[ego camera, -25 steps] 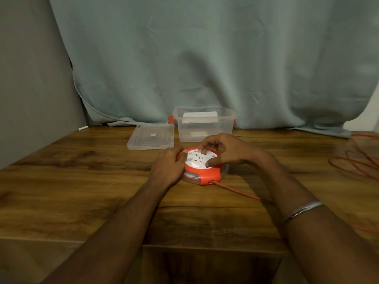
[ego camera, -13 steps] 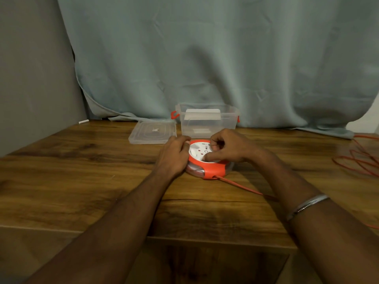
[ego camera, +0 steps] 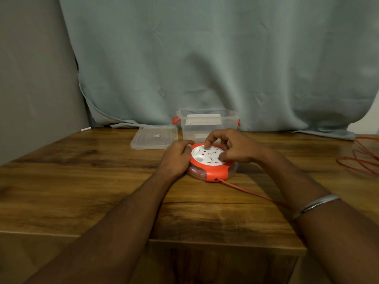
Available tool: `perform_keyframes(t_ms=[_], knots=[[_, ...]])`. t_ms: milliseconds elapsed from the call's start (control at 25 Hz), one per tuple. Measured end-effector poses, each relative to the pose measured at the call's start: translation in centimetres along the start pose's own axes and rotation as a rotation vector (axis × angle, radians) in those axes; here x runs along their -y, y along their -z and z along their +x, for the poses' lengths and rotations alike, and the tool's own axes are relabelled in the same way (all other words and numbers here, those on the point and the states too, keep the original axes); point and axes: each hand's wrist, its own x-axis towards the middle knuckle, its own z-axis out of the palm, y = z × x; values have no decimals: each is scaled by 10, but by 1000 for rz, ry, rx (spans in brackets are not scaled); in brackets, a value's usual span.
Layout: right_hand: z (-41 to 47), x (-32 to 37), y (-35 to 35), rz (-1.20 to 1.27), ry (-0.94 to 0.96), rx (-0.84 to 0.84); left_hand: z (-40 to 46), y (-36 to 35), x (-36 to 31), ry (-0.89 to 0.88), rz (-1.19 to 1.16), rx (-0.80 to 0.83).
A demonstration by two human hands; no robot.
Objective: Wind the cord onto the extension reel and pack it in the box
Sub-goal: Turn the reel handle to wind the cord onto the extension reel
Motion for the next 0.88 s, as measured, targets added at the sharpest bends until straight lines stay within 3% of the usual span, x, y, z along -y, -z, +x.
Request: perform_keyframes(t_ms=[440,880], knots=[[-3,-6,5,98,-32,60,0,-1,-1,10,-13,-6],[0,12,-13,-122,-66,-33,-2,3,-4,-21,-29,-5]])
